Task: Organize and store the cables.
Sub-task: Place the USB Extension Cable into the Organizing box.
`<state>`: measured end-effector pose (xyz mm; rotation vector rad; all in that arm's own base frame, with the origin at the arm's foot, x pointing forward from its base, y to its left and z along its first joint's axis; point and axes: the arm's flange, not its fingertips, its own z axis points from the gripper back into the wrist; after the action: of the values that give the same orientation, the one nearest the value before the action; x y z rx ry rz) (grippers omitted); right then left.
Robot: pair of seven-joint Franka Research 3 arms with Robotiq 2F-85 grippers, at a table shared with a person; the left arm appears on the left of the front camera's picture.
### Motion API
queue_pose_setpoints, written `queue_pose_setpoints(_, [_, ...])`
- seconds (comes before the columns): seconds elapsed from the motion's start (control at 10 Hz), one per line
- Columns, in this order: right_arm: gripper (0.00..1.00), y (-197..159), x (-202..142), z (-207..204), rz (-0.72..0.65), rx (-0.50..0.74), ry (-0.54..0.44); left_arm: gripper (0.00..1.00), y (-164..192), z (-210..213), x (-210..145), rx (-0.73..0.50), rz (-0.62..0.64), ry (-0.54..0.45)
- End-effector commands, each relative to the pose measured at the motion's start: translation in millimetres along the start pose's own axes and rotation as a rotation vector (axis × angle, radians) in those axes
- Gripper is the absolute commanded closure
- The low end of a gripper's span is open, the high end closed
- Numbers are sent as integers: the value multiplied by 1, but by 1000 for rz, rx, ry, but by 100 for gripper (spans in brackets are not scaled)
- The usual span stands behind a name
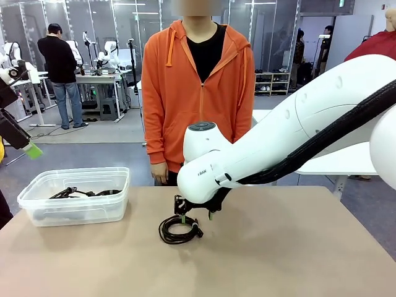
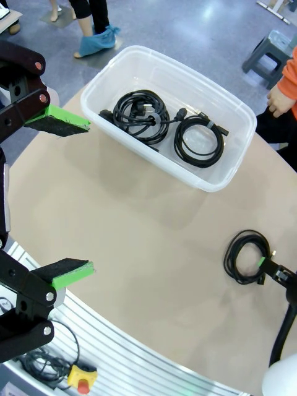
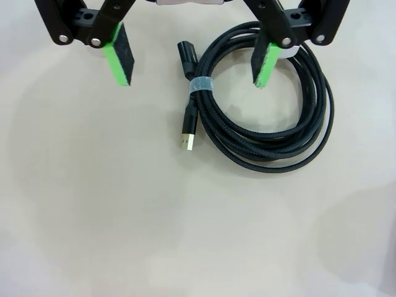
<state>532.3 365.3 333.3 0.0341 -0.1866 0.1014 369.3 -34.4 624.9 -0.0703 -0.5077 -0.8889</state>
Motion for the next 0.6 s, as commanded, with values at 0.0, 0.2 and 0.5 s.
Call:
queue_pose_setpoints(0.0, [0,-4,-6,10,-43,-21,-13,0,1,1,3,21,17,8])
queue_pose_setpoints(0.2, [0,-6,-7,14,-31,-13,-7,0,1,1,3,21,17,8])
queue_pose_setpoints(0.5, [0,-4,2,13,-6,-5,-8,0,1,1,3,21,17,8])
